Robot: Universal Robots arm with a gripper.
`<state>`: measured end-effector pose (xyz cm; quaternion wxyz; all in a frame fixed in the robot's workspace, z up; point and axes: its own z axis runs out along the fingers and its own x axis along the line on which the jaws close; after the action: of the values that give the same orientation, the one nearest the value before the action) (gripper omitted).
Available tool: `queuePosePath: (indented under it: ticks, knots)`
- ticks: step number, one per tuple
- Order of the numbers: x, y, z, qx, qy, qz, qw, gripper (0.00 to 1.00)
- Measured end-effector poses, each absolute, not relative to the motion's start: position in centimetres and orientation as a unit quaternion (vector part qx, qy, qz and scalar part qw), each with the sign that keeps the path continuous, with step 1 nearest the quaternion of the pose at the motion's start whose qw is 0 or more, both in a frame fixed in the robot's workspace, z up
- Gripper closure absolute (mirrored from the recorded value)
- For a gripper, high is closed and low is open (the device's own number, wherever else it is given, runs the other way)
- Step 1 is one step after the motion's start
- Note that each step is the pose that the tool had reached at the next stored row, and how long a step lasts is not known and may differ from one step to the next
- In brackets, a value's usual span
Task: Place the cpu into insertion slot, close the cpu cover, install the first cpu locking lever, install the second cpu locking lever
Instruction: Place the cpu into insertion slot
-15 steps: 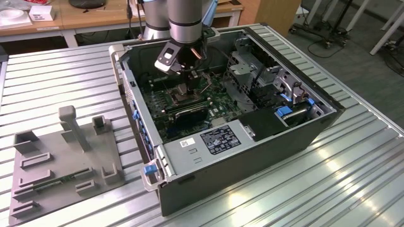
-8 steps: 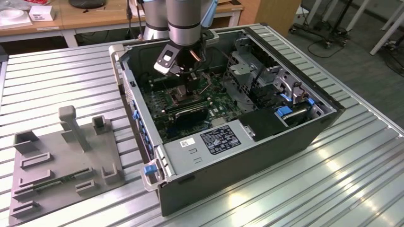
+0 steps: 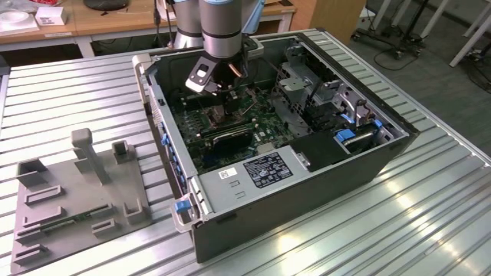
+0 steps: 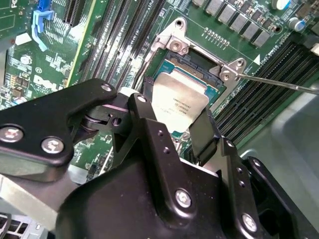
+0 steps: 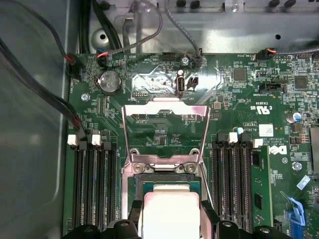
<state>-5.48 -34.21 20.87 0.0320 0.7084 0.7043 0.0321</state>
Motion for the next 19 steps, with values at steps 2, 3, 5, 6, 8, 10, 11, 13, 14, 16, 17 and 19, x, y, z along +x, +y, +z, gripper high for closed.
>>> queuePosePath:
  ticks: [2,3,5,6,8,10,11,13,14,16,17,19]
  knots:
    - [-5.49,-34.21,20.78,0.708,0.705,0.032,0.032,0.46]
    - [-5.48,-34.21,20.73,0.708,0.705,0.032,0.032,0.46]
    - [-5.48,-34.21,20.56,0.708,0.705,0.032,0.032,0.46]
    - [-5.48,-34.21,20.47,0.708,0.705,0.032,0.032,0.46]
    - [-5.49,-34.21,20.44,0.708,0.705,0.032,0.032,0.46]
    - [-5.49,-34.21,20.43,0.708,0.705,0.032,0.032,0.46]
    - [-5.48,-34.21,20.42,0.708,0.705,0.032,0.032,0.46]
    - [-5.45,-34.2,20.34,0.708,0.704,0.032,0.032,0.46]
    - [-5.45,-34.21,20.29,0.709,0.704,0.032,0.032,0.46]
    - [-5.45,-34.21,20.21,0.709,0.703,0.032,0.032,0.46]
    - [-5.45,-34.2,20.19,0.71,0.703,0.032,0.032,0.46]
    - [-5.45,-34.21,20.18,0.71,0.703,0.032,0.032,0.46]
